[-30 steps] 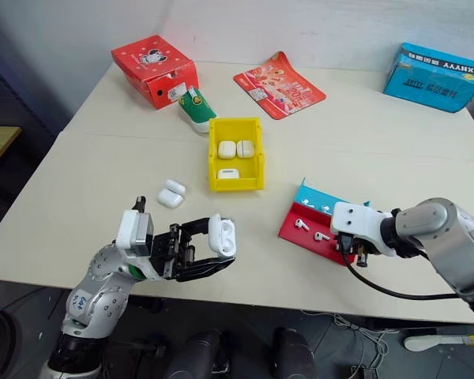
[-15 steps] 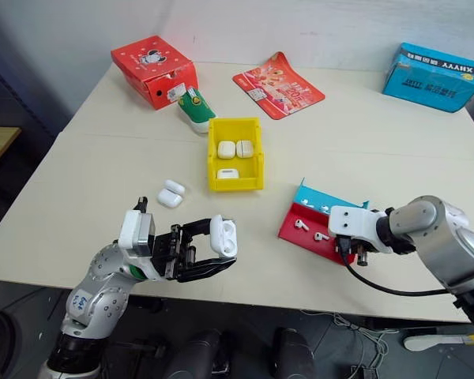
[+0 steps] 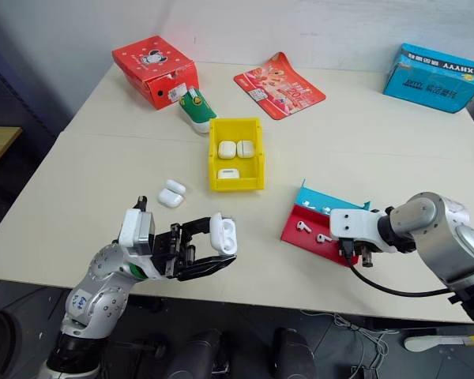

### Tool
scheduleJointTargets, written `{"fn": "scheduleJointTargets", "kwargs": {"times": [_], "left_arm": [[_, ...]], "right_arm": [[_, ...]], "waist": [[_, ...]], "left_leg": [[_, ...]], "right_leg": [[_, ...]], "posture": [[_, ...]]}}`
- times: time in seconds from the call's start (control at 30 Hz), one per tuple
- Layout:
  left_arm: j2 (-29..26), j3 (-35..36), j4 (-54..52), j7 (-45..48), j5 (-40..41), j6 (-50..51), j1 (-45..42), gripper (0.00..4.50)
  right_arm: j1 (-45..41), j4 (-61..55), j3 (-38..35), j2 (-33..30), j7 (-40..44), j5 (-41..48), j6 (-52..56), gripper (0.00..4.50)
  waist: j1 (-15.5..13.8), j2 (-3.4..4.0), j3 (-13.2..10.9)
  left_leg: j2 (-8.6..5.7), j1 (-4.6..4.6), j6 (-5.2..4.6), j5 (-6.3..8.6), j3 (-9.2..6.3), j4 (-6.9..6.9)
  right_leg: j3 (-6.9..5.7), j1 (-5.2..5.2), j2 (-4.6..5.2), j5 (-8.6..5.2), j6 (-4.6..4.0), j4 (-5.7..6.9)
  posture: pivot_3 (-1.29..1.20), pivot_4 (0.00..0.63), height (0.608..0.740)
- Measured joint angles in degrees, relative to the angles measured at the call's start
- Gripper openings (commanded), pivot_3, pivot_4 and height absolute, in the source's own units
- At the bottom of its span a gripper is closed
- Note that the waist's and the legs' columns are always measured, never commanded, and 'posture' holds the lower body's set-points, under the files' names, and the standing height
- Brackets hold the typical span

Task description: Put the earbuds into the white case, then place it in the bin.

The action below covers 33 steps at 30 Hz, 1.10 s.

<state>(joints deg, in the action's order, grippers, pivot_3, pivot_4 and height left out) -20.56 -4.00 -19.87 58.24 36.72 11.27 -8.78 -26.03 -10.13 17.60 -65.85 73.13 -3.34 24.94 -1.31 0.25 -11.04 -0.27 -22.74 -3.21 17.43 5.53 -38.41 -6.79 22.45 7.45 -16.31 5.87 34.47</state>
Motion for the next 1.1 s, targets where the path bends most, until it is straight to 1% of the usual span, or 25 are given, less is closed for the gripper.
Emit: {"fn": "scheduleJointTargets", "kwargs": {"times": [0.33, 0.8, 0.9, 0.93, 1.0, 1.1], "left_arm": [[-0.01, 0.01, -0.05, -0.64, 0.00, 0.02, 0.01, 2.82], [-0.01, -0.02, -0.21, -1.09, 0.00, 0.03, 0.12, 2.82], [0.01, -0.04, -0.22, -1.11, 0.00, 0.03, 0.12, 2.82], [0.01, -0.03, -0.23, -1.11, 0.00, 0.03, 0.12, 2.82], [0.00, -0.03, -0.23, -1.11, 0.00, 0.03, 0.16, 2.82], [-0.01, -0.01, -0.23, -1.11, 0.00, 0.00, 0.55, 2.82]], "right_arm": [[-1.32, 2.25, 0.57, -0.03, 3.96, -5.74, -7.24, 1.05], [-3.30, 6.17, 0.99, 0.45, 8.41, -7.67, -13.64, 1.05], [-3.73, 6.71, 0.98, 1.23, 7.97, -7.76, -15.94, 1.63], [-3.85, 7.20, 0.98, 1.25, 7.85, -7.75, -17.26, 1.93], [-4.07, 8.04, 0.98, 1.25, 7.85, -7.86, -19.69, 1.93], [-4.08, 8.26, 0.97, 1.27, 8.41, -7.23, -20.23, 1.93]], "waist": [[-0.01, 0.00, 0.00], [0.13, 0.00, 0.00], [0.16, 0.00, 0.00], [0.17, 0.00, 0.00], [0.17, 0.00, 0.00], [0.16, 0.00, 0.00]], "left_leg": [[0.00, 0.00, 0.00, 0.00, 0.00, -0.09], [0.00, 0.00, 0.01, 0.00, 0.00, -0.14], [0.01, 0.00, 0.01, 0.01, 0.00, -0.15], [0.01, 0.00, 0.02, 0.01, 0.00, -0.15], [0.01, 0.00, 0.02, 0.01, 0.01, -0.18], [0.01, 0.00, 0.01, 0.01, 0.00, -0.21]], "right_leg": [[0.00, -0.01, 0.00, 0.00, 0.00, 0.07], [0.01, 0.00, 0.00, 0.00, 0.00, 0.09], [0.01, 0.01, 0.00, 0.00, 0.00, 0.12], [0.01, 0.00, 0.00, 0.00, 0.00, 0.12], [0.01, 0.00, 0.00, 0.00, 0.00, 0.14], [0.01, 0.00, 0.00, 0.00, 0.00, 0.15]], "posture": [[0.00, 0.150, 0.740], [0.00, 0.150, 0.740], [0.00, 0.150, 0.740], [0.00, 0.150, 0.740], [0.00, 0.150, 0.740], [0.00, 0.150, 0.740]]}}
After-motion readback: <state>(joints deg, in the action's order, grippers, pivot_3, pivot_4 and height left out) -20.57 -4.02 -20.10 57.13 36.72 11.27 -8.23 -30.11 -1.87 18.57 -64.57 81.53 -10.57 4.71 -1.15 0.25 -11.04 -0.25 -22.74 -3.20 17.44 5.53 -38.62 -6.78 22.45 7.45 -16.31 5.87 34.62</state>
